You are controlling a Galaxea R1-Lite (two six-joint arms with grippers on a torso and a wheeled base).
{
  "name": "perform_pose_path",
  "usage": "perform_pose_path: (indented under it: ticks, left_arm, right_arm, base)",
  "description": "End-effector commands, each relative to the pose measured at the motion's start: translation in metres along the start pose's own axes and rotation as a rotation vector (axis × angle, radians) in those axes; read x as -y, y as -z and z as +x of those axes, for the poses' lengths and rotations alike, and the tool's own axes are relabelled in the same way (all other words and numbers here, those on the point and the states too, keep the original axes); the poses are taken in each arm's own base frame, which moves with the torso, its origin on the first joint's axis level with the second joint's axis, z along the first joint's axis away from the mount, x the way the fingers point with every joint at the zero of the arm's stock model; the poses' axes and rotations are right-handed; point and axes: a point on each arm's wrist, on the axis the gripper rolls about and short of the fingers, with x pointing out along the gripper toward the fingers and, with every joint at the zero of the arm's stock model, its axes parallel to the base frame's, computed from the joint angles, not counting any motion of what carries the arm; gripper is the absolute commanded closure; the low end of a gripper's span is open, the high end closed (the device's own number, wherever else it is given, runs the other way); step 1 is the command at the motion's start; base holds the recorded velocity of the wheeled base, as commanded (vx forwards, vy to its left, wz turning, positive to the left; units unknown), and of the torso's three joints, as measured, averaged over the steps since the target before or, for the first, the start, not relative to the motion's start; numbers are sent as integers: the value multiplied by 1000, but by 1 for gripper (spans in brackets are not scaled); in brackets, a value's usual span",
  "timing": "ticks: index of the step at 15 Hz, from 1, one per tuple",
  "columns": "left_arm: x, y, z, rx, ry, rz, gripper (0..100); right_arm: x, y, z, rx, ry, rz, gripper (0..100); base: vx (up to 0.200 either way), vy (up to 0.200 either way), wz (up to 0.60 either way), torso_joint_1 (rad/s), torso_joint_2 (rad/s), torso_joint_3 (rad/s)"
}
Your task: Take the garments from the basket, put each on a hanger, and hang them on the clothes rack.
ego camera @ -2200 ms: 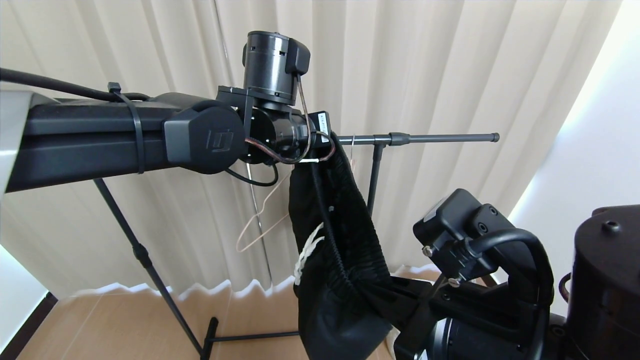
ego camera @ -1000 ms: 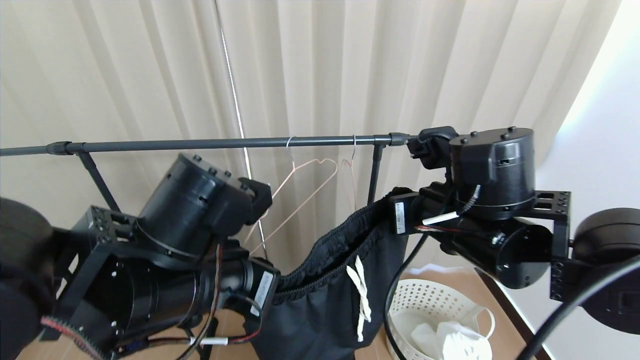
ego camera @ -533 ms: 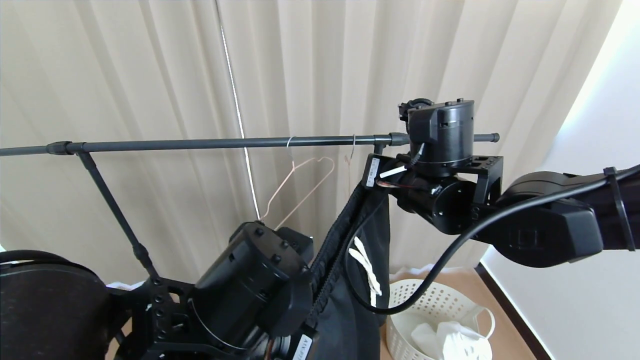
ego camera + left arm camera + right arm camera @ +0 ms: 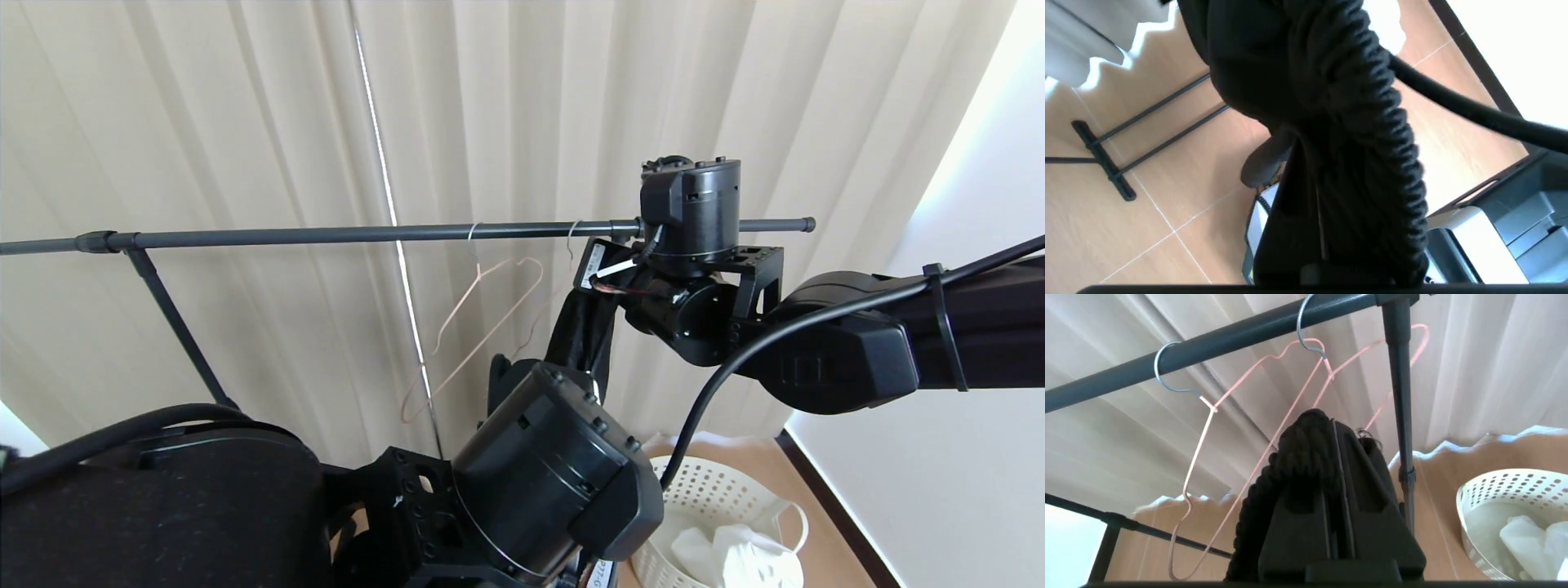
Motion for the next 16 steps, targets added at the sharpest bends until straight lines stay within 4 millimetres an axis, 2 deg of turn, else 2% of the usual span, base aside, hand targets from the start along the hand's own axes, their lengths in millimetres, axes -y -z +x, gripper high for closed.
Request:
perform_pose_path:
  ticks: [1, 4, 6, 7, 8, 9, 10, 11, 13, 16]
  left_arm:
    - [2, 1, 6, -11, -5, 5, 100]
    - [-5, 1, 5, -10, -29, -5, 100]
    - [-33, -6, -5, 13, -78, -51, 100]
    - [-33, -6, -5, 13, -78, -51, 100]
    - [-63, -19, -13, 59, -151, -105, 100]
    - [-78, -25, -14, 81, -200, -133, 100]
    - [-83, -28, -14, 88, -215, -142, 100]
    - [-104, -43, -16, 128, -272, -189, 100]
    - [-122, -58, -14, 173, -359, -215, 100]
    - [-124, -72, -8, 200, -370, -228, 100]
  right_arm:
    - [0, 1, 0, -4, 2, -4, 100]
    - [7, -2, -2, -6, 26, -18, 100]
    - [20, -14, -8, 3, 53, -47, 100]
    - [20, -14, -8, 3, 53, -47, 100]
    - [31, -22, -18, 5, 73, -120, 100]
    - [34, -27, -24, 14, 80, -145, 100]
    - [35, -28, -26, 16, 82, -155, 100]
    - [41, -31, -35, 25, 109, -212, 100]
    - [50, -25, -44, 2, 118, -289, 100]
    - [66, -7, -53, -66, 135, -446, 100]
  base:
    - [0, 0, 0, 0, 0, 0]
    - [0, 0, 0, 0, 0, 0]
    - [0, 0, 0, 0, 0, 0]
    - [0, 0, 0, 0, 0, 0]
    - [0, 0, 0, 0, 0, 0]
    - [0, 0, 0, 0, 0, 0]
    - [0, 0, 0, 0, 0, 0]
    - [0, 0, 0, 0, 0, 0]
    - [0, 0, 0, 0, 0, 0]
    - [0, 0, 0, 0, 0, 0]
